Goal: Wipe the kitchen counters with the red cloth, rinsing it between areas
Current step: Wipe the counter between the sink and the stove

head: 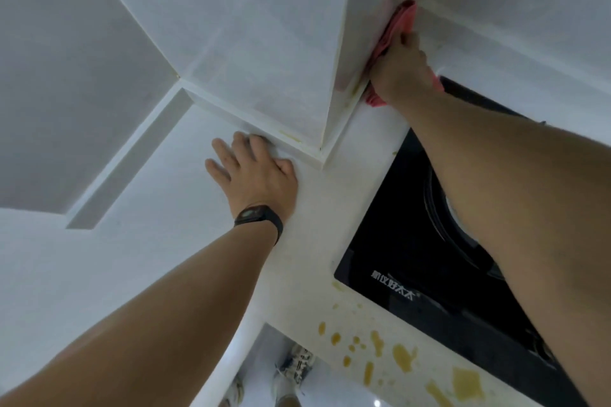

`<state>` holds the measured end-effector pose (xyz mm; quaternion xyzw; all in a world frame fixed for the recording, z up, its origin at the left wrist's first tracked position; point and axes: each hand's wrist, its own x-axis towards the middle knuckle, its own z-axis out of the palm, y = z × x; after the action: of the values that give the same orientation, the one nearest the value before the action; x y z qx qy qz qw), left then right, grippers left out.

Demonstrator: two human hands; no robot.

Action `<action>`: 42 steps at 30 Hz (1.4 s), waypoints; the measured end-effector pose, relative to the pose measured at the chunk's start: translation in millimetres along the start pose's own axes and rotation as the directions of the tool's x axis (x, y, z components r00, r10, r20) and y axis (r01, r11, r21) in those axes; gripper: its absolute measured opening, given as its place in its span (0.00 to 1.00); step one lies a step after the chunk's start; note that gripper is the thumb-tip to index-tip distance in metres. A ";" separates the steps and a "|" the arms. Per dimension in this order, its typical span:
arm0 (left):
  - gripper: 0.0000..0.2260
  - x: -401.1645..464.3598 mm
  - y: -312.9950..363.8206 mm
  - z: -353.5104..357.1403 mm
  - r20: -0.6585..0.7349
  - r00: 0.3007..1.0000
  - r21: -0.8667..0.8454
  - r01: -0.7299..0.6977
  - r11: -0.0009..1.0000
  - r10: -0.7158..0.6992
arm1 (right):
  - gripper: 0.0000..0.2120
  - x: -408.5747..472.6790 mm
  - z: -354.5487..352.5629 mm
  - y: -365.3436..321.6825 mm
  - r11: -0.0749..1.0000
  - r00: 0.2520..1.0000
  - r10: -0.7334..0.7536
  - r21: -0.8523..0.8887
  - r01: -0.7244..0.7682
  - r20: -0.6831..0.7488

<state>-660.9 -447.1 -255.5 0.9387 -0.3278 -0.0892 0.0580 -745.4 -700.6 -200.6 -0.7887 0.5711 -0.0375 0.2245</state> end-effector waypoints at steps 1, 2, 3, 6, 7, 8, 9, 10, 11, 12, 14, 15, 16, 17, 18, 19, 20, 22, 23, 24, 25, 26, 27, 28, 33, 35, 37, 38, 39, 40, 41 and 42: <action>0.23 0.3 0.2 0.8 -0.004 1.000 0.000 -0.003 1.000 0.003 | 0.30 -5.2 3.1 -0.5 1.000 1.000 -0.004 -0.008 0.004 -0.012; 0.23 0.3 0.4 1.4 -0.007 1.000 0.000 -0.004 1.000 0.004 | 0.30 -9.4 7.3 0.1 1.000 1.000 -0.009 -0.004 0.009 -0.022; 0.23 0.6 0.3 2.4 -0.010 1.000 0.001 -0.003 1.000 0.003 | 0.31 -14.0 11.6 0.8 1.000 1.000 -0.011 0.015 0.011 -0.022; 0.23 1.5 0.0 4.1 -0.024 1.000 0.003 0.002 1.000 -0.002 | 0.35 -26.1 19.1 2.6 0.992 1.000 -0.017 0.123 0.015 0.017; 0.23 1.5 0.1 4.3 -0.026 1.000 0.003 0.005 1.000 -0.004 | 0.35 -31.9 19.6 2.5 0.991 0.999 -0.023 0.136 0.019 0.028; 0.23 1.1 0.3 4.2 -0.028 1.000 0.003 0.006 1.000 -0.006 | 0.35 -37.6 21.0 2.8 0.991 0.999 -0.032 0.132 0.028 0.034; 0.22 0.7 0.5 3.9 -0.031 0.999 0.001 0.005 1.000 -0.005 | 0.35 -44.9 21.7 2.3 0.991 0.998 -0.044 0.126 0.039 0.039; 0.22 -0.3 1.0 3.3 -0.034 0.999 -0.001 0.003 1.000 -0.003 | 0.35 -52.9 22.7 2.2 0.991 0.998 -0.055 0.125 0.049 0.043; 0.21 -0.5 1.0 3.3 -0.038 0.999 -0.004 0.001 1.000 -0.002 | 0.34 -60.6 24.7 1.4 0.990 0.997 -0.064 0.127 0.058 0.046; 0.21 -0.6 1.0 3.1 -0.039 0.999 -0.007 0.001 1.000 -0.002 | 0.34 -68.1 27.6 1.5 0.990 0.996 -0.073 0.124 0.067 0.047; 0.21 -1.1 1.1 2.5 -0.037 0.999 -0.012 0.004 1.000 -0.005 | 0.32 -83.8 33.7 2.1 0.992 0.995 -0.082 0.104 0.076 0.049; 0.21 -1.2 1.1 2.2 -0.036 0.999 -0.014 0.004 1.000 -0.005 | 0.32 -91.2 36.2 1.6 0.993 0.995 -0.081 0.093 0.076 0.053; 0.21 -1.8 1.2 1.2 -0.034 0.999 -0.016 0.005 1.000 -0.006 | 0.32 -98.4 38.1 0.4 0.994 0.995 -0.075 0.083 0.070 0.061; 0.21 -1.6 1.4 1.0 -0.031 1.000 -0.018 0.004 1.000 -0.005 | 0.32 -104.4 39.9 -1.0 0.996 0.995 -0.064 0.074 0.059 0.070; 0.21 -1.7 1.7 0.4 -0.029 1.000 -0.020 0.004 1.000 -0.004 | 0.32 -110.2 41.2 -2.5 0.996 0.996 -0.053 0.070 0.048 0.078; 0.21 -1.6 1.6 -0.1 -0.027 1.000 -0.022 0.005 1.000 -0.006 | 0.32 -116.3 41.9 -4.6 0.997 0.995 -0.047 0.070 0.041 0.086; 0.21 -1.6 1.5 -0.6 -0.023 1.000 -0.023 0.007 1.000 -0.008 | 0.33 -122.1 43.1 -6.1 0.997 0.994 -0.049 0.072 0.042 0.096; 0.21 -1.7 2.2 -1.6 -0.016 1.000 -0.025 0.011 1.000 -0.012 | 0.34 -136.1 46.6 -7.4 0.996 0.992 -0.066 0.067 0.059 0.112; 0.22 -1.6 2.1 -2.0 -0.012 1.000 -0.025 0.014 1.000 -0.014 | 0.33 -143.6 49.2 -7.9 0.996 0.991 -0.074 0.059 0.068 0.116; 0.22 -1.7 2.1 -2.5 -0.007 1.000 -0.028 0.015 1.000 -0.015 | 0.33 -151.4 51.8 -7.8 0.996 0.990 -0.081 0.050 0.075 0.116; 0.22 -1.5 2.3 -3.0 -0.004 1.000 -0.030 0.014 0.999 -0.014 | 0.33 -158.6 53.9 -7.7 0.996 0.990 -0.086 0.040 0.082 0.113; 0.22 -1.5 2.3 -3.8 -0.002 1.000 -0.032 0.013 0.999 -0.013 | 0.33 -165.2 55.7 -7.6 0.995 0.989 -0.092 0.035 0.089 0.112; 0.22 -1.5 2.0 -4.4 0.000 1.000 -0.034 0.012 0.999 -0.012 | 0.33 -170.4 57.0 -7.7 0.994 0.989 -0.102 0.037 0.099 0.109; 0.22 -1.6 2.1 -4.7 0.002 1.000 -0.037 0.011 0.999 -0.011 | 0.33 -173.4 57.5 -7.1 0.993 0.988 -0.115 0.049 0.110 0.107; 0.23 -3.2 1.6 -5.8 0.017 1.000 -0.031 0.000 1.000 0.001 | 0.31 -162.2 51.5 -5.4 0.986 0.988 -0.135 0.108 0.127 0.078; 0.22 -1.7 1.6 -4.4 0.016 1.000 -0.027 -0.005 1.000 0.006 | 0.28 -155.5 48.6 -4.1 0.985 0.985 -0.163 0.074 0.158 0.061; 0.22 -0.9 0.2 -1.6 0.007 1.000 -0.030 -0.003 1.000 0.003 | 0.28 -144.7 46.4 -2.5 0.985 0.985 -0.163 0.076 0.158 0.058; 0.22 -0.9 -0.1 -0.2 -0.001 1.000 -0.032 0.000 0.999 0.000 | 0.28 -135.7 43.7 -2.2 0.985 0.987 -0.148 0.093 0.143 0.058; 0.22 -0.8 -0.1 0.6 -0.008 1.000 -0.033 0.000 0.999 0.000 | 0.28 -124.4 41.1 -1.9 0.985 0.990 -0.133 0.113 0.127 0.045; 0.22 -0.4 0.3 1.4 -0.009 1.000 -0.030 -0.003 1.000 0.003 | 0.27 -111.9 37.6 -2.0 0.987 0.992 -0.119 0.116 0.115 0.029; 0.21 -0.4 0.6 1.7 -0.008 1.000 -0.028 -0.006 1.000 0.006 | 0.27 -96.9 34.7 -0.7 0.988 0.994 -0.105 0.114 0.102 0.018; 0.22 0.0 1.2 1.7 -0.007 1.000 -0.028 -0.008 1.000 0.008 | 0.27 -82.3 30.5 -0.2 0.990 0.996 -0.086 0.109 0.084 0.020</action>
<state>-661.9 -448.2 -257.0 0.9368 -0.3301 -0.0901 0.0725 -764.0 -615.5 -211.6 -0.7993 0.5314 -0.0683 0.2722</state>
